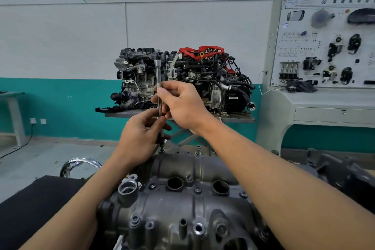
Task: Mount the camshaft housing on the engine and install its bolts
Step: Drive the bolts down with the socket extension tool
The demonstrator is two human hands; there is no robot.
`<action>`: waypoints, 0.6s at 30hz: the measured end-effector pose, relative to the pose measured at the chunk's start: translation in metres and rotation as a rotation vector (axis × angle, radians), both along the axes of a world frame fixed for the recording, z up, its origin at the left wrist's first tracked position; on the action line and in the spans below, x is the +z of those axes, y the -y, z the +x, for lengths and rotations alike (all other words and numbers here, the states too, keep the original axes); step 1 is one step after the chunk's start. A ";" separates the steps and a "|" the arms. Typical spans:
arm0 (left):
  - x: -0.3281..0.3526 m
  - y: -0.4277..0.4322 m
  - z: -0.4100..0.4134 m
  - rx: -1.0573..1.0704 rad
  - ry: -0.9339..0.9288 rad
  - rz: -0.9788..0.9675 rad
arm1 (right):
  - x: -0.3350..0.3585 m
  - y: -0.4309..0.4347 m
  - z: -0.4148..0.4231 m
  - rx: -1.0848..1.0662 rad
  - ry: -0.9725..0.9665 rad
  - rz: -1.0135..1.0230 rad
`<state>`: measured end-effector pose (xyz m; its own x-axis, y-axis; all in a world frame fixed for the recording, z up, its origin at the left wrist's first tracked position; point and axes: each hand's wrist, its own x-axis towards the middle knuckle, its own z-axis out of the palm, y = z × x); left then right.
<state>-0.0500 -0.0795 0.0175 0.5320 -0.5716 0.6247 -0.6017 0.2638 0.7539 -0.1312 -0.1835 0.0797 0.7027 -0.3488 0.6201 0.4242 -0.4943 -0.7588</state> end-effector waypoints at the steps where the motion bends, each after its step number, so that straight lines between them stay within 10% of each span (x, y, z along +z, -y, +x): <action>1: 0.000 0.000 0.000 0.000 0.002 0.004 | 0.000 0.000 0.000 -0.001 -0.004 0.010; 18: -0.003 -0.002 0.001 -0.033 -0.026 -0.066 | 0.005 -0.002 -0.009 0.036 -0.057 0.074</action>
